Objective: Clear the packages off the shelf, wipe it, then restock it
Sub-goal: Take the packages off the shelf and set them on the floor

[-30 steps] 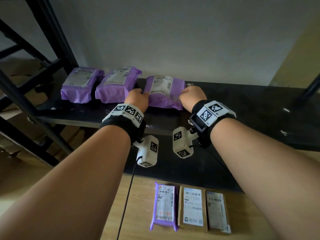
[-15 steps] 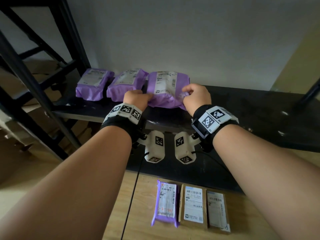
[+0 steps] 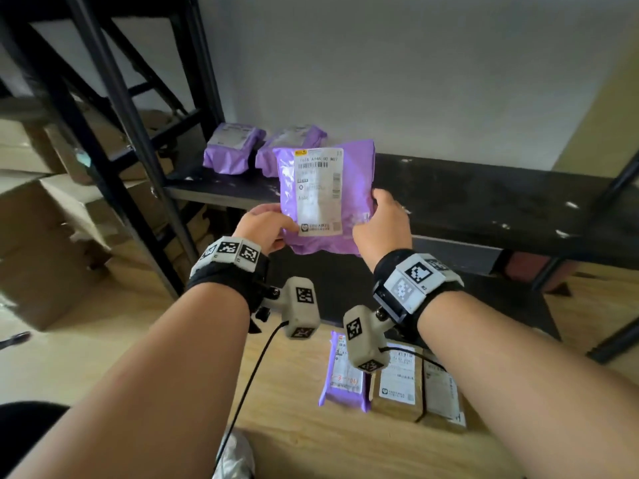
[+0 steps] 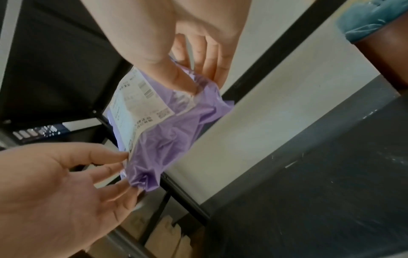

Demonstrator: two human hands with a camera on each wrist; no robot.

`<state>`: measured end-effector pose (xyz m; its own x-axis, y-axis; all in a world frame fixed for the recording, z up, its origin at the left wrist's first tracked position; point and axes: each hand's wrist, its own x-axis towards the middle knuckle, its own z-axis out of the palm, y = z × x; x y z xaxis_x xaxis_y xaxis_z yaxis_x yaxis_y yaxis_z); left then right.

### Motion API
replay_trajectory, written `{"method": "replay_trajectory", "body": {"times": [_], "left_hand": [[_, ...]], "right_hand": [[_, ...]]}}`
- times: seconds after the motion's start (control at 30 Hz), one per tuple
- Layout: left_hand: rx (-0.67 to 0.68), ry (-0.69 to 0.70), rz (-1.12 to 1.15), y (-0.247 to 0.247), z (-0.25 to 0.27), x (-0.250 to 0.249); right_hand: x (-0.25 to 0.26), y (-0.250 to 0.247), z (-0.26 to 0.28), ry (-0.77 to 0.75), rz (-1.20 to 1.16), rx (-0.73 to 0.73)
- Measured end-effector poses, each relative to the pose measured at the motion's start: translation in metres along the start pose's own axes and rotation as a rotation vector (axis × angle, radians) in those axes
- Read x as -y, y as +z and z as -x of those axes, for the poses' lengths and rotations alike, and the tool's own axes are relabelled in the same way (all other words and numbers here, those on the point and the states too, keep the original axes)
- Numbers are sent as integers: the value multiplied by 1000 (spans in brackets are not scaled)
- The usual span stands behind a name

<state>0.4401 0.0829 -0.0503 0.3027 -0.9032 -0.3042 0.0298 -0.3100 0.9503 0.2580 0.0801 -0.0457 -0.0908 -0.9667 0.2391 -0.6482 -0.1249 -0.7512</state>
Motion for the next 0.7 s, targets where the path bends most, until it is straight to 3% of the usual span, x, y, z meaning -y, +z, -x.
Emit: {"method": "replay_trajectory", "body": {"times": [0.3,0.47,0.7], "left_hand": [[-88,-170,-82,-28,5,102],[-107,-248,-216,-25,-5,126],[-69,-457,-271,-33,-33,193]], "right_hand": [[-48,61,72,91,92,166],[-73,91,83,136,173,255],[-122,153,89,321,257,476]]}}
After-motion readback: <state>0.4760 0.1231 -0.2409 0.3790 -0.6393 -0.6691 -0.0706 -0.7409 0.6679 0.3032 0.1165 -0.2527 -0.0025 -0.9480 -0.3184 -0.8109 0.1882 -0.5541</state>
